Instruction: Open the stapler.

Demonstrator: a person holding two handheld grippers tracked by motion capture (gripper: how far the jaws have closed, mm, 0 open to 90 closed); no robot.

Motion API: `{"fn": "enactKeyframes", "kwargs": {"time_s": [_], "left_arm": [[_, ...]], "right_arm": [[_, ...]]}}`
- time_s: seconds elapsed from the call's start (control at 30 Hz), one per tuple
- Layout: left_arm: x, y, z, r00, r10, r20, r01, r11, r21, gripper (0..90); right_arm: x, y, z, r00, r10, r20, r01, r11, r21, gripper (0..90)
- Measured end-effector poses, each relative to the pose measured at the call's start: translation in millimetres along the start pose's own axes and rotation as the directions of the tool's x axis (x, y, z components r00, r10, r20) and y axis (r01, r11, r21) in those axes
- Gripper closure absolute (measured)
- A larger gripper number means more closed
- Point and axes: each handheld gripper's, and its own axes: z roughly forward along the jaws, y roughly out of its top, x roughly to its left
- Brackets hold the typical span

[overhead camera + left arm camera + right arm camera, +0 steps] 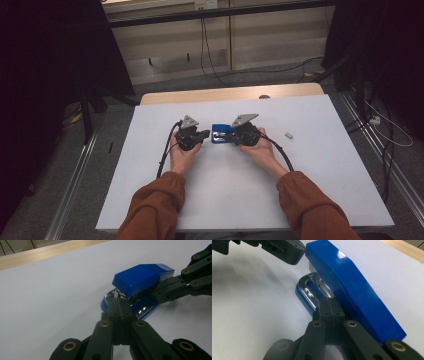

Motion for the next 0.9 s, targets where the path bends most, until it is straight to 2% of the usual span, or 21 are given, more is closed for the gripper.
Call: {"fn": "enactKeyframes", "kwargs": {"time_s": [0.33,0.9], "left_arm": [[-3.6,2.4,6.6,0.9997,0.025,0.004,-0.025,0.9995,0.018,90.0],[-5.9,4.6,6.3,0.9998,0.02,-0.004,-0.02,0.9998,-0.004,90.0]], "right_arm": [[0.5,0.8,1.5,1.0,-0.002,-0.002,0.002,1.0,-0.002,90.0],[0.7,-0.1,1.3,1.0,-0.003,-0.002,0.003,1.0,-0.006,90.0]]}}
